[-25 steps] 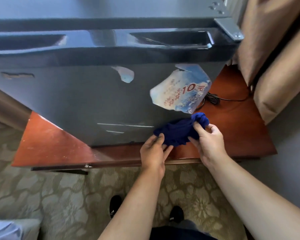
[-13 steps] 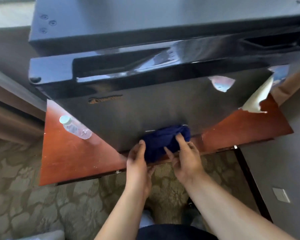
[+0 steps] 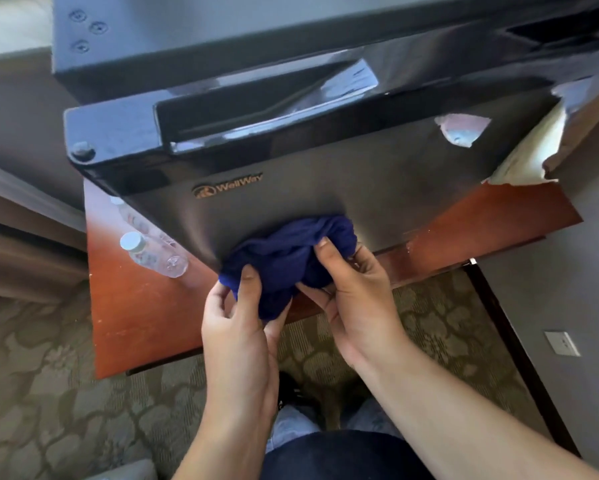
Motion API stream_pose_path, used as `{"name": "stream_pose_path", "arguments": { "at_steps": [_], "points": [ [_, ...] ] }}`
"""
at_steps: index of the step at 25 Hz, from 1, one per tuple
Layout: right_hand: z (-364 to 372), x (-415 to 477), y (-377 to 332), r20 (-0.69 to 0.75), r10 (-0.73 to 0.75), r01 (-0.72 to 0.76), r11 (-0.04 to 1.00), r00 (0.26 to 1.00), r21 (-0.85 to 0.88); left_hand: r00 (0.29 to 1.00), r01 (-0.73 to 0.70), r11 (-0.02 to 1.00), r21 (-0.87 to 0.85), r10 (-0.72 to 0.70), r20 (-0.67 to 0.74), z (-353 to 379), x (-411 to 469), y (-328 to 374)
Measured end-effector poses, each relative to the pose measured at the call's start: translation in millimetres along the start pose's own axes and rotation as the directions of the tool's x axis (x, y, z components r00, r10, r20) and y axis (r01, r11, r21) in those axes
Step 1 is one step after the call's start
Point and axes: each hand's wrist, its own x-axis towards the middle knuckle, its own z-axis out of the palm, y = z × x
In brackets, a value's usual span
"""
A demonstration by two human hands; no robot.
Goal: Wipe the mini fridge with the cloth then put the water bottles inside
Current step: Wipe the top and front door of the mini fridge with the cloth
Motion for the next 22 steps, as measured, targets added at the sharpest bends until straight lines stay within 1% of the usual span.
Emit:
{"name": "stream_pose_path", "arguments": {
  "at_steps": [3,6,8,11,13,15,17,19,20,22],
  "points": [
    [-9,1,-26,0.037,-0.083,0.084,0.996,0.996,-0.028,0.999,-0.025,1.000,-0.008,0.025,0.022,25,-7,-6],
    [-35,18,-43,0.054,-0.107,0.109,0.994,0.993,-0.032,1.000,0.009,1.000,0.018,-0.009,-0.003,49,-3,-30],
    [-66,41,-51,0.029,-0.044,0.045,0.999,0.999,-0.019,0.998,0.057,0.997,0.057,-0.058,0.002,70,2,-53],
    [-125,84,-70,-0.073,0.087,-0.091,0.994,0.994,-0.054,0.991,0.135,0.984,0.118,-0.131,-0.038,109,16,-103],
    [-158,112,-89,-0.108,0.151,-0.166,0.976,0.983,-0.143,0.980,0.177,0.976,0.126,-0.163,-0.117,138,25,-140],
    [-187,139,-111,-0.118,0.181,-0.205,0.949,0.976,-0.239,0.957,0.237,0.966,0.105,-0.213,-0.198,168,35,-175],
    [-208,165,-135,-0.122,0.191,-0.219,0.931,0.974,-0.291,0.930,0.289,0.955,0.065,-0.264,-0.254,199,43,-206],
    [-219,188,-156,-0.111,0.224,-0.247,0.927,0.968,-0.283,0.908,0.312,0.949,0.050,-0.283,-0.308,221,51,-232],
    [-221,196,-166,-0.085,0.240,-0.255,0.925,0.967,-0.283,0.901,0.329,0.943,0.045,-0.299,-0.314,230,53,-241],
    [-222,208,-185,0.000,0.249,-0.234,0.910,0.968,-0.341,0.887,0.353,0.936,0.001,-0.334,-0.319,245,53,-254]
  ]
}}
